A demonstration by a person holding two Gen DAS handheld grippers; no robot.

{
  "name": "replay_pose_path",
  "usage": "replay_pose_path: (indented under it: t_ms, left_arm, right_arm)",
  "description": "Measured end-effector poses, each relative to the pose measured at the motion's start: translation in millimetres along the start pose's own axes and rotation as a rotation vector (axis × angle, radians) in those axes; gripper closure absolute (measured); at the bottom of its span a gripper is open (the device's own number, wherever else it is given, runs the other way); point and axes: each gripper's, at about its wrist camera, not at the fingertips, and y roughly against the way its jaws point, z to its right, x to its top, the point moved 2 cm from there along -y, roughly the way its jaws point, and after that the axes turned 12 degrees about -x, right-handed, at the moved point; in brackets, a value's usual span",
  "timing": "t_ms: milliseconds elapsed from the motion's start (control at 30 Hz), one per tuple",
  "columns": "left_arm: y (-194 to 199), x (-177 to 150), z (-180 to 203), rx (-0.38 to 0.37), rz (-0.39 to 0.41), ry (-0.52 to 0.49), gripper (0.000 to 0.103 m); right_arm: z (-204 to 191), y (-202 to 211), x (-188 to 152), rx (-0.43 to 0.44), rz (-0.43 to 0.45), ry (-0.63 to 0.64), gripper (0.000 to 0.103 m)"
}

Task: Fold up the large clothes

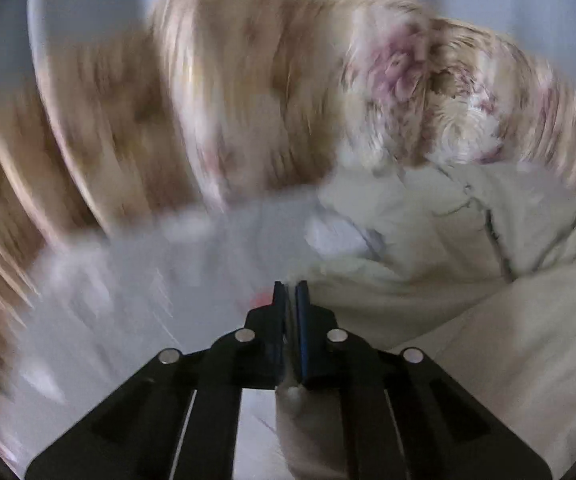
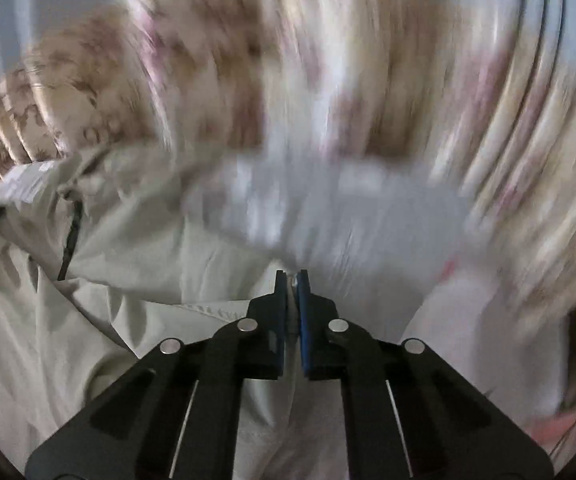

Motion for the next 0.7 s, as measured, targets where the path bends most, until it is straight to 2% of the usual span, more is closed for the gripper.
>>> replay_pose_path:
  t_ms: [33,67,100,133,167,200,233,267,333,367,433,467,533,633,667,700]
  left_arm:
    - [-6,0,-1,0.055,-0.003,-0.032,0.103]
    - [-20,-1,-12,0.065,-0.060,0.000,0.103]
    - [-28,-2,-25,0.055,-0.084,0.068,0.103]
    - [-29,-2,-37,0.056,-0.083,0.127,0.103]
    - [-27,-3,-52,0.074,-0.078,0.180,0.103]
    - [-24,-2,-60,0.086,-0.086,0.211,0.103]
    - [-17,-2,-65,0.083,-0.087,0.229,0.103]
    - [-1,-1,-67,0.079,-0.071,0.233,0.101]
    - [23,-1,-63,0.065,-0.060,0.235,0.100]
    - [35,-2,-59,0.059,-0.069,0.251,0.094]
    - [48,-6,-43,0.064,-0.090,0.256,0.047]
    - [52,-8,-31,0.081,-0.100,0.246,0.006]
    - [56,-10,-9,0.099,-0.069,0.208,0.004]
    - [49,-10,21,0.103,-0.081,0.141,0.004]
    - [47,-10,29,0.092,-0.080,0.134,0.004]
    - [45,-9,35,0.078,-0.080,0.136,0.004]
  right_arm:
    - [-3,-15,-3,-0.014,-0.057,0.018,0.097]
    - [-1,-21,-5,-0.010,-0.074,0.003,0.097]
    - [1,-25,-6,-0.014,-0.090,-0.019,0.096]
    - [3,-27,-7,-0.035,-0.099,-0.033,0.090]
    - [9,-21,-7,-0.061,-0.085,-0.065,0.074]
    - [17,-12,-7,-0.054,-0.065,-0.106,0.061]
    - [23,-3,-8,-0.030,-0.050,-0.141,0.043]
    - [29,12,-9,0.017,-0.038,-0.191,0.042]
    - [27,32,-12,0.106,-0.061,-0.217,0.042]
    - [21,43,-15,0.149,-0.071,-0.219,0.042]
    - [4,57,-20,0.219,-0.102,-0.200,0.040]
    - [-8,63,-24,0.256,-0.124,-0.195,0.038]
    - [-30,69,-28,0.292,-0.155,-0.176,0.037]
    - [-65,61,-34,0.260,-0.204,-0.097,0.039]
    - [-75,57,-35,0.266,-0.219,-0.076,0.064]
    - [-82,57,-35,0.252,-0.217,-0.049,0.080]
